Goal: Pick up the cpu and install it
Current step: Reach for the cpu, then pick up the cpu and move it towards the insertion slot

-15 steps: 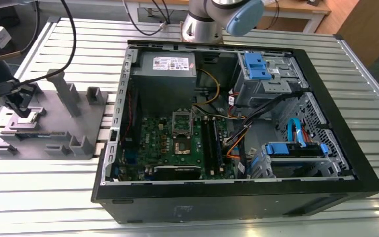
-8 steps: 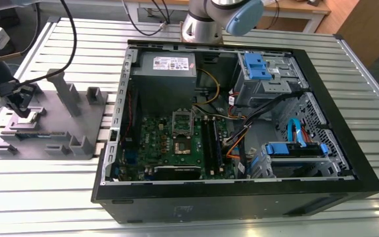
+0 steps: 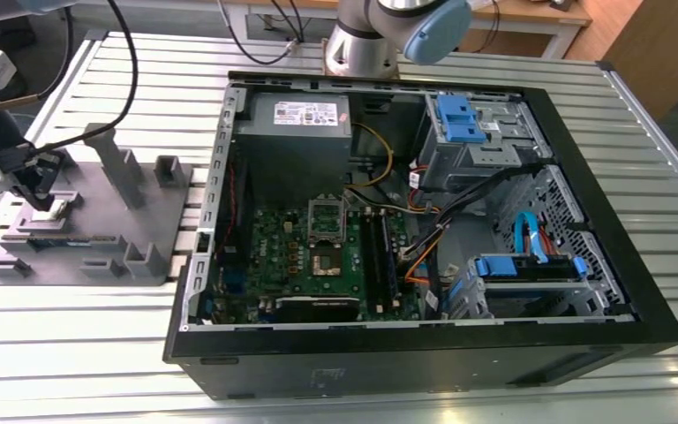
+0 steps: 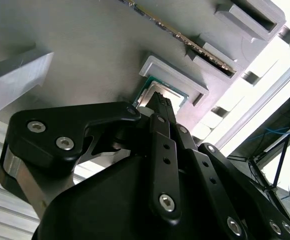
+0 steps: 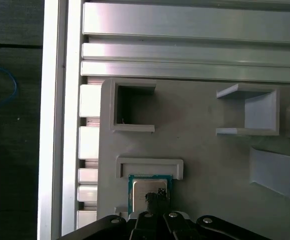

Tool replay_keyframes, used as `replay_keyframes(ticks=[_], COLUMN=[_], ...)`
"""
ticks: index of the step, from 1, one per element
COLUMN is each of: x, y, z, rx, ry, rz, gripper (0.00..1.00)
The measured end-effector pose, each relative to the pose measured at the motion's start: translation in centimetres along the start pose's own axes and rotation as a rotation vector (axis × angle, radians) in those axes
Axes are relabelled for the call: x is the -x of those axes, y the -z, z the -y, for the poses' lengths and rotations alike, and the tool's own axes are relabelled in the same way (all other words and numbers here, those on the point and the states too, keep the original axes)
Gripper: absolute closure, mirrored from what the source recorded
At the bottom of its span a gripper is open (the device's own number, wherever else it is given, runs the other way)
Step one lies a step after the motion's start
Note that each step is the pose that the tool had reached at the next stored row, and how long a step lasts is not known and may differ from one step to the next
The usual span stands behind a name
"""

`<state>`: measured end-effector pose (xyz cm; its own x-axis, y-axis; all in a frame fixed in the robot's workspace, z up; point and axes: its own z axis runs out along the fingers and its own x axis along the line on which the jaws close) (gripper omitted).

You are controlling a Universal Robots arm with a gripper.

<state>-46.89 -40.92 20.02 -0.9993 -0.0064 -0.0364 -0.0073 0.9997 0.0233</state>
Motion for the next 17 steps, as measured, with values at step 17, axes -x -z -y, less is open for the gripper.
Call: replay_keyframes(ticks=[17], x=[-0.01], y=[-0.15], z=[-0.01], rx=[0.0000], ry=[0.000], rz=[-0.0001], gripper=[0.77])
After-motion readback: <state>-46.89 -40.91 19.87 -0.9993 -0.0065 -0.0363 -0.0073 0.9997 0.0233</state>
